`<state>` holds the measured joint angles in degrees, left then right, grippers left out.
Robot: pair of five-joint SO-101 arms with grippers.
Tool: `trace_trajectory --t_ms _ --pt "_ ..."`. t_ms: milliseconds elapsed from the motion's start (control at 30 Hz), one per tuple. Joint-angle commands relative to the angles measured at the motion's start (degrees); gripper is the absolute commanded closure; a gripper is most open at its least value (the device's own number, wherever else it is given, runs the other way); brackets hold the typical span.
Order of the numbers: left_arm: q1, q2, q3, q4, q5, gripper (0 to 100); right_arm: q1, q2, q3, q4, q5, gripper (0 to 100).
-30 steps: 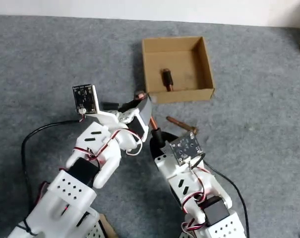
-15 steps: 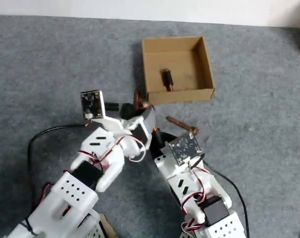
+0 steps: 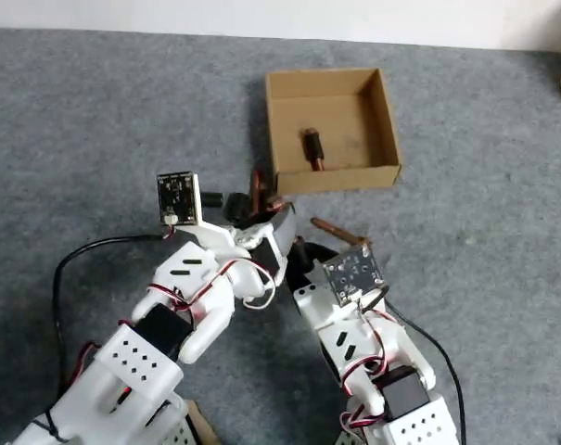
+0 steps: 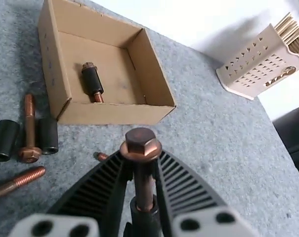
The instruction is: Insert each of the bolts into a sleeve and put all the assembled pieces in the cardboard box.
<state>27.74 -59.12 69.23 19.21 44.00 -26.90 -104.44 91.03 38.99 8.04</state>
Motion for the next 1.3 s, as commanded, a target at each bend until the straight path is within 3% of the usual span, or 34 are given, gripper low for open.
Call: trace_trajectory --t_ms 0,167,333,633,1067,1133,1267 --pt "1.01 -0.92 -0.48 2.46 0.26 99 3.03 -1.01 -3.56 -8.13 -0.79 99.4" --pt "1.80 -0.92 -0.31 3.08 0.18 99 3.21 -1.01 1.19 -16.48 -0.53 99.4" --pt "7.96 -0.92 -0.22 6.24 -6.59 99 3.21 -1.01 6.46 -25.10 -0.44 99.4" --pt "7.25 -0.48 -0.22 6.77 -12.31 99 3.21 -1.01 7.52 -25.27 -0.44 99.4" --pt "7.25 -0.66 -0.22 6.77 -12.75 99 3.30 -0.92 9.01 -25.19 -0.35 99.4" --pt "7.25 -0.66 -0.22 6.77 -12.75 94 3.30 -0.92 9.36 -25.19 -0.35 99.4" --pt "7.25 -0.66 0.75 6.86 -12.48 74 3.38 -0.92 9.36 -25.19 -0.35 99.4"
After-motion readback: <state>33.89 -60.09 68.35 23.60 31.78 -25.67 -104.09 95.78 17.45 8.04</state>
